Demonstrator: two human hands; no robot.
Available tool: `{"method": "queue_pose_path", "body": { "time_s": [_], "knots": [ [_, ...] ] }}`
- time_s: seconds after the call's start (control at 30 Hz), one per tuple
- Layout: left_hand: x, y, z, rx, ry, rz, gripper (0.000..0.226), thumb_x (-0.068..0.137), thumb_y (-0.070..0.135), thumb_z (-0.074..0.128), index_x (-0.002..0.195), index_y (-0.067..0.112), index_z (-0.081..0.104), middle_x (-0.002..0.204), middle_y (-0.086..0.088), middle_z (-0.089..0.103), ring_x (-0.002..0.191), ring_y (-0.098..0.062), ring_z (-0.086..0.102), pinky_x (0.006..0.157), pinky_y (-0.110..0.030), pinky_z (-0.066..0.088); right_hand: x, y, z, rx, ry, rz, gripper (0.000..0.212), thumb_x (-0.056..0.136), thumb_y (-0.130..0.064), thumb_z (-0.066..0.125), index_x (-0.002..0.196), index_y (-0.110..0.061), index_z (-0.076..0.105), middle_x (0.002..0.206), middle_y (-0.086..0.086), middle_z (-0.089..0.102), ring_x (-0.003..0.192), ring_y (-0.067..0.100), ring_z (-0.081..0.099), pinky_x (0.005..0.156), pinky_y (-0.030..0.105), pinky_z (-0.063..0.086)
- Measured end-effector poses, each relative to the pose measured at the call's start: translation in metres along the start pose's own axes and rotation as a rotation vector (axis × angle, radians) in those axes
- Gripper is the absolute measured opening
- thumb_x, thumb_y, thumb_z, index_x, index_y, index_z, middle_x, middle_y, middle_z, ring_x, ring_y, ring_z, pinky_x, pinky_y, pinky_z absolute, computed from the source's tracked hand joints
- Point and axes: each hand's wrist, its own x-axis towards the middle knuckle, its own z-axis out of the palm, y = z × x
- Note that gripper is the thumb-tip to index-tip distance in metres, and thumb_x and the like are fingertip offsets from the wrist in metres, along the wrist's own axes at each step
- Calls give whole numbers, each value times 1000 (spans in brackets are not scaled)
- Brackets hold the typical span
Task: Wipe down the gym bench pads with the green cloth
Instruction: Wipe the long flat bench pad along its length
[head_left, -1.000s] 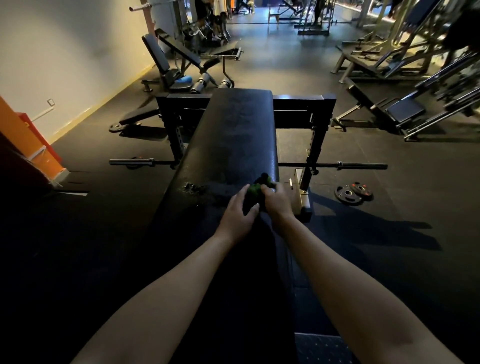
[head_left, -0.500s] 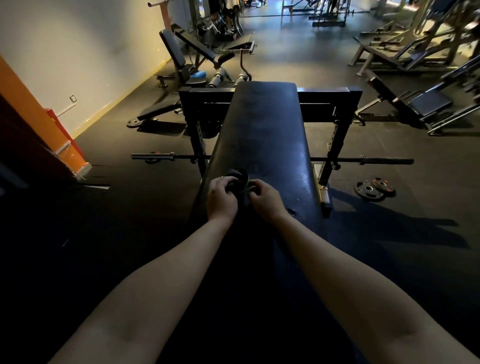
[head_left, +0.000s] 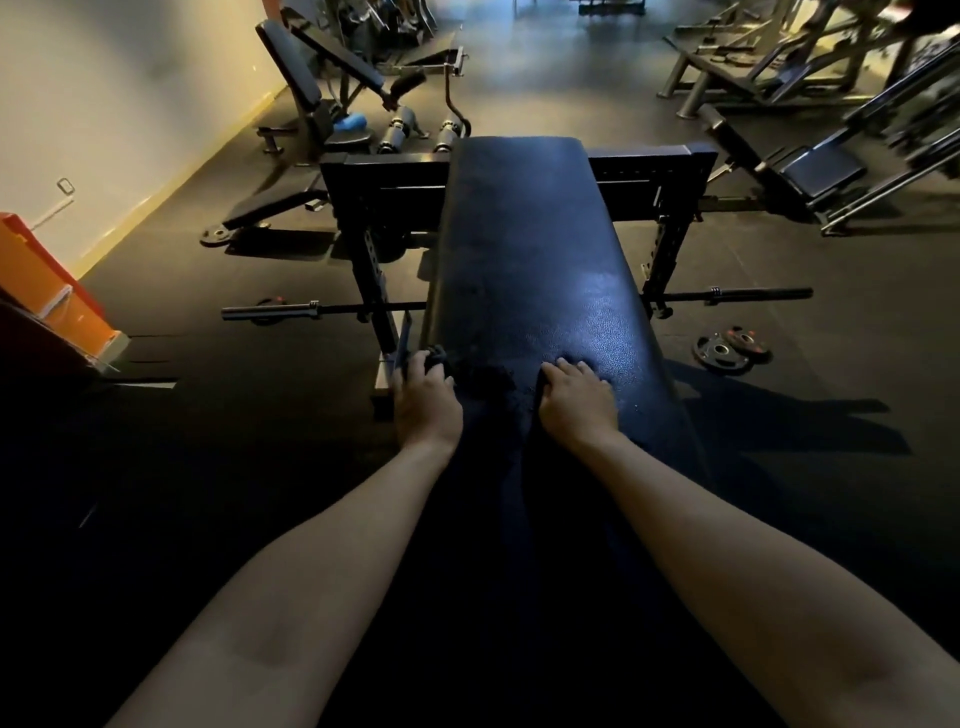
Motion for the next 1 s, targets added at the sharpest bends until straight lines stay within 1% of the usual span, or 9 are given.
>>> {"method": "queue_pose_path", "body": {
  "time_s": [0.17,0.27,0.37,0.5,0.67,0.8,0.87,0.93,1.0],
  "knots": [
    [0,1,14,0,28,216,33,100,9,44,123,13,68,140,-2,53,129,-25,46,108,-36,41,2,-5,2,-44,35,39,39,93,-22,40,128,-24,56,146,0,49,137,28,39,107,50,35],
    [-11,38,30,-47,-40,332,29,96,7,50,115,10,71,135,-3,58,123,-27,48,103,-32,40,1,-4,4,-34,17,32,41,96,-23,39,134,-24,53,151,0,44,142,28,35,112,52,32],
    [-16,66,43,-109,-130,376,24,93,16,58,111,11,74,133,-3,60,126,-29,48,107,-32,38,1,4,2,-20,-11,2,47,100,-25,39,146,-23,45,159,0,35,147,25,29,115,49,27],
    [-14,56,40,-77,-194,412,27,97,18,56,117,12,72,146,-6,50,133,-34,40,112,-37,33,-2,9,1,11,-28,-16,51,99,-22,38,149,-23,40,160,0,33,149,24,26,118,48,23],
    [11,26,11,117,-158,294,45,96,5,42,134,20,60,152,-2,34,136,-30,31,110,-41,37,-3,8,0,0,-11,-21,49,99,-22,38,148,-23,43,160,-1,33,149,24,26,119,47,23],
    [34,-14,-8,40,-87,63,49,103,7,35,149,18,44,152,-9,33,140,-33,29,114,-47,32,-4,8,1,-20,0,-23,49,100,-23,37,149,-23,41,160,0,33,148,26,26,118,48,24],
    [38,-5,-5,8,-86,-3,47,104,9,33,149,17,45,151,-10,35,137,-34,33,112,-45,33,-6,6,3,-43,-2,-18,50,100,-23,37,150,-22,39,160,1,32,149,26,26,117,48,23],
    [33,24,6,-38,-96,70,43,104,9,36,143,16,52,149,-12,39,131,-35,41,110,-42,35,-7,4,3,-42,0,-15,51,100,-23,37,151,-23,38,161,1,31,149,26,24,118,48,22],
    [20,58,26,-76,-162,229,39,101,10,44,137,16,60,145,-12,44,126,-35,43,106,-34,35,-6,6,2,-21,-9,-15,51,100,-24,39,151,-23,37,162,0,30,150,25,23,118,47,21]
  ]
}}
